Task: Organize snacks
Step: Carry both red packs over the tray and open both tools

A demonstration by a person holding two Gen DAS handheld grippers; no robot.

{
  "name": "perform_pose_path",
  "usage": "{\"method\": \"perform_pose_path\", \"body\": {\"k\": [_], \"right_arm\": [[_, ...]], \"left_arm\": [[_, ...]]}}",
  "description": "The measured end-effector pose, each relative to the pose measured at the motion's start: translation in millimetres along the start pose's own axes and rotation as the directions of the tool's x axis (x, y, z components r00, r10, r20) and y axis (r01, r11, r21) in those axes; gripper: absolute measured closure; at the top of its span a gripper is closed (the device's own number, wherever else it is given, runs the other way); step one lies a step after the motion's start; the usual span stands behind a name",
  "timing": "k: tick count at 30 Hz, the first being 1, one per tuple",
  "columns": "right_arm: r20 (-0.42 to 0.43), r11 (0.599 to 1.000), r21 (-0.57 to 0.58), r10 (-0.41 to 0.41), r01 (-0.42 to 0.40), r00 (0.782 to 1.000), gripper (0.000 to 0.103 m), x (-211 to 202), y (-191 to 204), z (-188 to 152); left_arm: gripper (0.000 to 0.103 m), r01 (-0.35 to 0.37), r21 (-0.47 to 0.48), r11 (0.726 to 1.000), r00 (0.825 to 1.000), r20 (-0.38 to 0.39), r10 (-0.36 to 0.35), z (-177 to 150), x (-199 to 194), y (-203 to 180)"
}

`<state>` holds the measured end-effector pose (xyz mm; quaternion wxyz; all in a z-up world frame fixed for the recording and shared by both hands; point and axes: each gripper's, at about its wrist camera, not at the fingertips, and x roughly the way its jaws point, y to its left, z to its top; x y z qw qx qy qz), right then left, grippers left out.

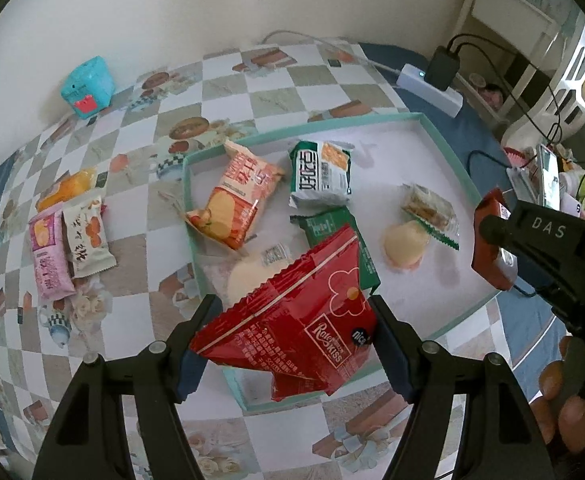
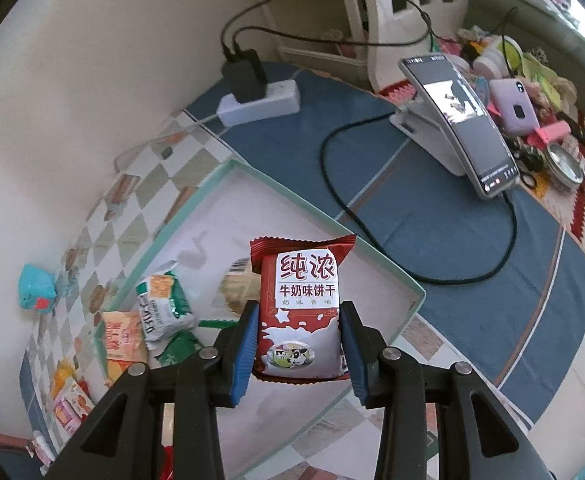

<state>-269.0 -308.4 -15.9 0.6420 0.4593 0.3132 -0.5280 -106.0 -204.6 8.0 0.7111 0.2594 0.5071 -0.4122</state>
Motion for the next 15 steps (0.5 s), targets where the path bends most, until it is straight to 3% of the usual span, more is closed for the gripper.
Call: {"method": "perform_pose_path", "body": {"k": [13, 15], "right_arm": [[0.001, 1.0, 0.016, -0.017, 0.017, 1.0, 0.06, 3.4, -1.2, -0.1], [-0.003, 1.0, 0.019, -0.016, 0.016, 1.0, 0.059, 4.0, -1.4, -0.3]], "left_arm": [[0.027, 0.006, -0.002, 1.0, 1.0, -0.001, -0.006, 0.9, 4.9, -1.5], [0.02, 0.003, -0.003, 1.0, 1.0, 0.005, -0.003, 1.5, 3.6, -0.1]]}}
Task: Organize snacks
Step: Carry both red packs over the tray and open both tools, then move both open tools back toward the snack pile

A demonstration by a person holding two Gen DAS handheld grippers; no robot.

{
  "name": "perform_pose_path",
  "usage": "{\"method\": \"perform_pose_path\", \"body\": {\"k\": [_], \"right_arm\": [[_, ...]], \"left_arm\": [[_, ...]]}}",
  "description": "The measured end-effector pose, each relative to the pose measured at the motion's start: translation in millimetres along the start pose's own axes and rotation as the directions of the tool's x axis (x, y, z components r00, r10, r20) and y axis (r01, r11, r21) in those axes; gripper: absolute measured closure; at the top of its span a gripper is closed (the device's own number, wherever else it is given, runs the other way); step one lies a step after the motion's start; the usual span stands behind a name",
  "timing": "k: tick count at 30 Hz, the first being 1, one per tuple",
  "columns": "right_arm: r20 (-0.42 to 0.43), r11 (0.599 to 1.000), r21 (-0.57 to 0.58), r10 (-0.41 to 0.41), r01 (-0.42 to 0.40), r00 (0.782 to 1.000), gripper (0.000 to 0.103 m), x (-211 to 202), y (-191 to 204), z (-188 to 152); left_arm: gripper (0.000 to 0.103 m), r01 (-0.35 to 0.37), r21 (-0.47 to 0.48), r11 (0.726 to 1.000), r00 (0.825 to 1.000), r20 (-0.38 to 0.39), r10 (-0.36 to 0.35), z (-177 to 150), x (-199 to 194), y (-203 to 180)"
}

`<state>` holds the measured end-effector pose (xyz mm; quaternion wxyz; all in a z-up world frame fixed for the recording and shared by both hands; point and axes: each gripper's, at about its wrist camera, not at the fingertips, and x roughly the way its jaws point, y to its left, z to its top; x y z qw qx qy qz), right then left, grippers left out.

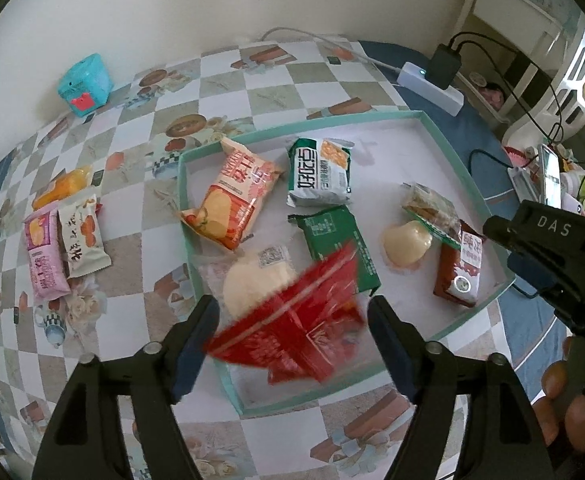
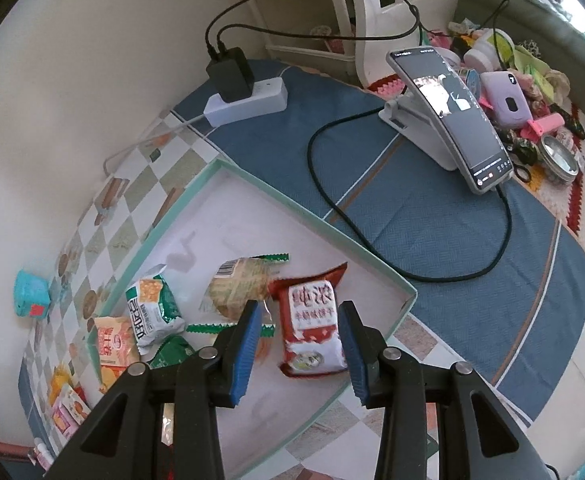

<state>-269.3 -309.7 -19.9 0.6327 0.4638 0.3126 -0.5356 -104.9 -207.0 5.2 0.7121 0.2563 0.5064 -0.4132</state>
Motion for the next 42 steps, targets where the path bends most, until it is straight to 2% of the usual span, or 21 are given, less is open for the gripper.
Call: {"method": "perform_pose_path", "body": {"k": [2, 5, 7, 9, 12, 17, 20, 23, 27, 29, 32, 35, 36, 39, 42], "right_arm": [[-0.009, 1.0, 0.0, 0.002, -0.002, 1.0, 0.056, 1.7, 0.1, -0.6], [-0.017, 1.0, -0.003, 0.009, -0.009, 1.0, 0.042, 2.6, 2.1, -1.3], [-0.019, 1.0, -0.012, 0.016, -0.016, 1.0, 0.038, 2.8, 5.1, -2.2], [-0.024, 1.0, -0.021, 0.022, -0.023, 0.999, 0.029, 3.6, 7.7, -3.1], [-0.033, 0.999, -0.04, 0.034, -0.036, 0.999, 0.027, 5.1, 12.7, -5.3], [-0.033, 0.997, -0.068, 0.041, -0.043, 0.999, 0.025, 4.8, 20.5, -8.4], [-0.025, 0.995, -0.089, 0.046, -0.048, 0.999, 0.024, 1.7, 25.5, -10.1], [-0.01, 0.991, -0.117, 0.056, -0.056, 0.998, 0.024, -3.0, 33.8, -13.2], [0.026, 0.977, -0.192, 0.097, -0.09, 0.995, 0.024, -15.8, 54.7, -20.6], [0.038, 0.965, -0.237, 0.121, -0.109, 0.992, 0.024, -20.8, 67.4, -26.0], [0.039, 0.94, -0.311, 0.159, -0.139, 0.987, 0.024, -26.0, 89.0, -38.6], [0.026, 0.907, -0.389, 0.189, -0.164, 0.982, 0.024, -28.3, 110.6, -54.8], [0.017, 0.892, -0.416, 0.203, -0.178, 0.979, 0.02, -29.1, 119.2, -61.1], [-0.018, 0.848, -0.48, 0.246, -0.224, 0.969, 0.004, -29.8, 138.5, -78.5], [-0.039, 0.822, -0.514, 0.263, -0.245, 0.964, 0.003, -29.7, 148.3, -89.9]], "left_arm": [[0.019, 0.009, -0.008, 1.0, 1.0, 0.009, -0.009, 0.6, -2.7, 3.0], [0.019, 0.012, -0.027, 1.0, 1.0, 0.021, -0.012, 2.6, -6.0, 9.4], [0.019, 0.015, -0.055, 0.998, 1.0, 0.024, -0.014, 4.1, -7.1, 18.1], [0.016, 0.018, -0.092, 0.996, 1.0, 0.027, -0.015, 6.1, -8.1, 28.4], [0.011, 0.003, -0.175, 0.985, 0.999, 0.043, 0.005, 9.2, -11.7, 52.1], [0.011, 0.003, -0.324, 0.946, 0.998, 0.056, 0.016, 9.4, -17.4, 95.6], [0.011, -0.021, -0.428, 0.903, 0.997, 0.053, 0.048, 5.6, -19.9, 128.3], [0.011, -0.048, -0.572, 0.819, 0.997, 0.026, 0.076, -4.7, -18.9, 172.6], [0.011, -0.085, -0.702, 0.707, 0.994, -0.01, 0.11, -24.2, -19.1, 223.5], [0.011, -0.111, -0.744, 0.659, 0.99, -0.023, 0.141, -34.1, -21.8, 246.9], [0.011, -0.146, -0.779, 0.609, 0.983, -0.042, 0.181, -45.1, -25.2, 270.8], [0.011, -0.168, -0.796, 0.581, 0.978, -0.061, 0.2, -51.9, -26.2, 285.3], [0.011, -0.171, -0.799, 0.576, 0.977, -0.064, 0.201, -53.6, -26.3, 288.0], [0.01, -0.172, -0.804, 0.569, 0.978, -0.068, 0.199, -56.1, -25.5, 295.5], [0.01, -0.185, -0.8, 0.57, 0.974, -0.073, 0.215, -55.8, -26.1, 300.3]]}}
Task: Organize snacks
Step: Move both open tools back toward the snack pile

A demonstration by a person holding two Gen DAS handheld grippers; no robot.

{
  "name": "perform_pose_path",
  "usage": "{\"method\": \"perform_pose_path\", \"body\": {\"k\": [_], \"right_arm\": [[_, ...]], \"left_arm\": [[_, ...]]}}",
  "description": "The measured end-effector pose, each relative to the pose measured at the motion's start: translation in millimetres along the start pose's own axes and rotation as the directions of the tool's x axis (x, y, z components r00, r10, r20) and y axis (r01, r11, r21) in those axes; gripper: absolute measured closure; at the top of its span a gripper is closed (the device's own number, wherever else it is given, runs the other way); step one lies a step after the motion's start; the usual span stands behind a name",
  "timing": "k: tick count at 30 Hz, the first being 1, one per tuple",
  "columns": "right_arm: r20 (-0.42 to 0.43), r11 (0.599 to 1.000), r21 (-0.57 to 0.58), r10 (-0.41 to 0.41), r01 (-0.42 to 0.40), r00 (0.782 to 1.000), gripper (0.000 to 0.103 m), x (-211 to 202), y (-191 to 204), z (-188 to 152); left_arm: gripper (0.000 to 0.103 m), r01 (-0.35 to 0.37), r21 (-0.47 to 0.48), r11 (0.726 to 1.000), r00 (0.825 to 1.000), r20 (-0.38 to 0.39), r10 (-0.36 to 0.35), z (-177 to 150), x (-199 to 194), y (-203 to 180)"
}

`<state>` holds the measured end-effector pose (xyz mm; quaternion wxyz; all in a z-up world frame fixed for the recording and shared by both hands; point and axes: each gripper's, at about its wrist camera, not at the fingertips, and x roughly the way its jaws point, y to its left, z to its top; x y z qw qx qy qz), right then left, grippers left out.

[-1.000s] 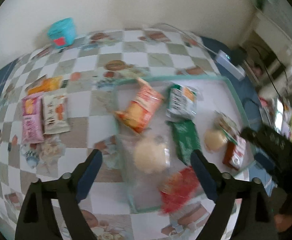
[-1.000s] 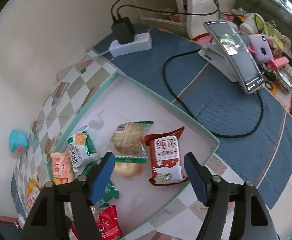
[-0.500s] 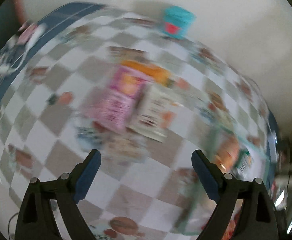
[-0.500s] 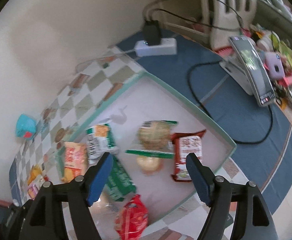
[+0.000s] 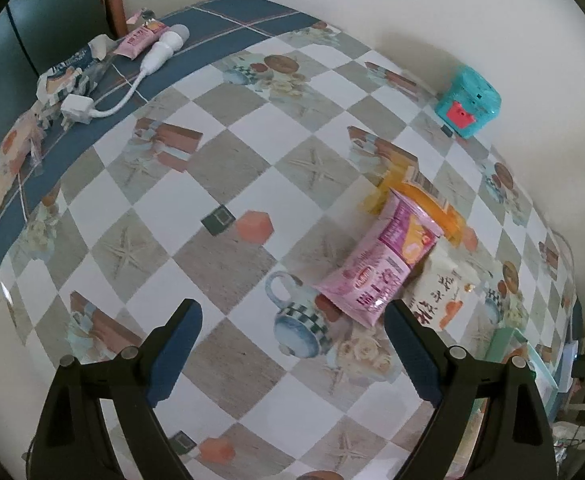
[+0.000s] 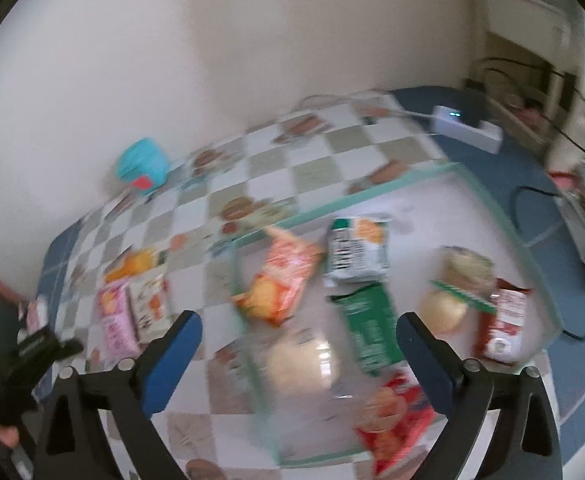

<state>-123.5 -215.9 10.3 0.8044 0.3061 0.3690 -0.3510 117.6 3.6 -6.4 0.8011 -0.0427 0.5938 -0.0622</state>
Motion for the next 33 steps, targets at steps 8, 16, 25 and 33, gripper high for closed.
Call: {"method": "perform_pose_path", "body": {"k": [8, 16, 25, 33], "right_arm": [[-0.051, 0.998, -0.034, 0.046, -0.048, 0.998, 0.0, 17.9, 18.6, -6.6], [-0.091, 0.997, -0.051, 0.047, -0.052, 0.995, 0.0, 34.8, 34.6, -7.1], [-0.084, 0.997, -0.042, 0.066, -0.07, 0.994, 0.0, 45.3, 49.5, 6.0], [-0.097, 0.994, -0.065, 0.081, -0.088, 0.992, 0.0, 61.5, 70.5, 12.5]], "left_arm": [[0.009, -0.011, -0.007, 1.0, 1.0, 0.008, 0.011, 5.0, 1.4, 13.5], [0.008, 0.005, 0.0, 1.0, 1.0, 0.004, -0.005, 8.8, 3.4, 17.7], [0.008, 0.015, 0.051, 0.999, 1.0, 0.001, -0.015, 15.4, 6.1, 10.7], [0.008, 0.034, 0.117, 0.993, 0.999, -0.012, -0.033, 22.8, 15.0, -8.6]]}}
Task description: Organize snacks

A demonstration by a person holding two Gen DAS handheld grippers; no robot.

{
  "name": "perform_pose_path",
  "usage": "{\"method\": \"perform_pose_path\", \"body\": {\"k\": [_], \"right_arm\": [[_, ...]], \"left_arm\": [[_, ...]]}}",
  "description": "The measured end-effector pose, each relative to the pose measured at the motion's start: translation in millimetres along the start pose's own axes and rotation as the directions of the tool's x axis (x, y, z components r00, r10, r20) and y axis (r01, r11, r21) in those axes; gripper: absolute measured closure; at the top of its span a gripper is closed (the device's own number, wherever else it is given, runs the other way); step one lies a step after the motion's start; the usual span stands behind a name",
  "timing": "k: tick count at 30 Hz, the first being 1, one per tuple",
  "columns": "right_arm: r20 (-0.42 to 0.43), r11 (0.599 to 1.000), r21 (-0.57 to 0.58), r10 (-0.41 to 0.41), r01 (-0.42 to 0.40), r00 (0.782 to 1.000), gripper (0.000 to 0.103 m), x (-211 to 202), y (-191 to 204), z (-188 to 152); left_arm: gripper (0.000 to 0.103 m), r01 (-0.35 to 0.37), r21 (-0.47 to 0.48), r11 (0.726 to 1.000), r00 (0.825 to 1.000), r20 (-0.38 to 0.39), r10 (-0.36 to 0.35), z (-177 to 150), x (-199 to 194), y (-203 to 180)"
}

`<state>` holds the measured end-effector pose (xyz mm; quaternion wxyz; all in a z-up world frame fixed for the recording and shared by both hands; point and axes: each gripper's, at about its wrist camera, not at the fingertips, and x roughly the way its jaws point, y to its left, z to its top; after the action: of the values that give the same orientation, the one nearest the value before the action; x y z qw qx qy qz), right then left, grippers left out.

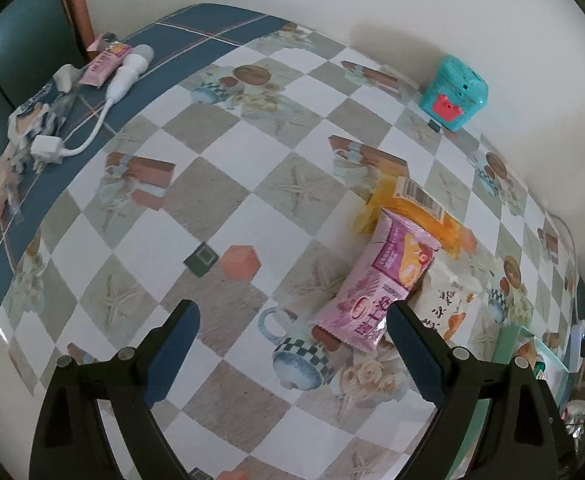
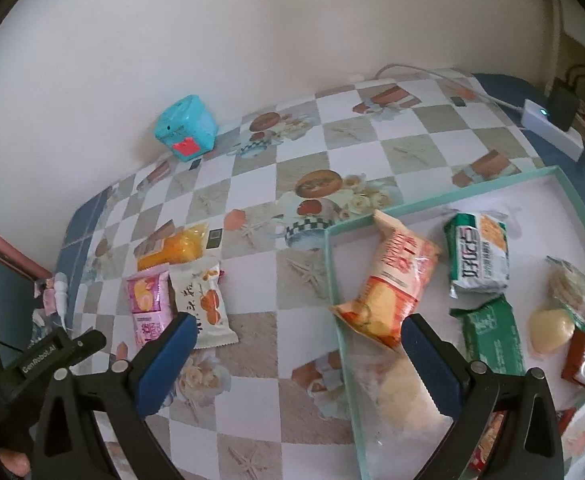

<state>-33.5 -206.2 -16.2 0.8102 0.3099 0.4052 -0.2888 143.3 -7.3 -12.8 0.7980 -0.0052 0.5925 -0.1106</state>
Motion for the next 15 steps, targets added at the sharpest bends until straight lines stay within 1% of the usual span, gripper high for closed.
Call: {"method": "perform_pose_path", "body": {"k": [3, 6, 11, 15], "right_arm": [[-0.014, 1.0, -0.031, -0.005, 0.005, 1.0, 0.0, 8.4, 10.9, -0.1], [-0.036, 0.999, -0.053, 0.01, -0.012, 0.999, 0.0, 16.9, 21.1, -0.9], [-0.056, 0.997, -0.076, 0.013, -0.017, 0.998, 0.0, 28.3, 35.5, -1.9], [-0.07, 0.997, -0.077, 0.018, -0.023, 0.997, 0.0, 37.4, 44.4, -1.1]], "left_arm": [[0.008, 0.012, -0.002, 1.0, 1.0, -0.024, -0.012, 3.0, 6.4, -0.3], [0.008, 0.019, -0.041, 0.999, 0.999, -0.028, -0.02, 9.0, 9.0, 9.3], [0.008, -0.021, -0.138, 0.99, 1.0, -0.014, 0.019, 23.2, 9.6, 41.5], [0.008, -0.029, -0.194, 0.981, 0.999, -0.019, 0.026, 29.6, 11.9, 61.7]]}}
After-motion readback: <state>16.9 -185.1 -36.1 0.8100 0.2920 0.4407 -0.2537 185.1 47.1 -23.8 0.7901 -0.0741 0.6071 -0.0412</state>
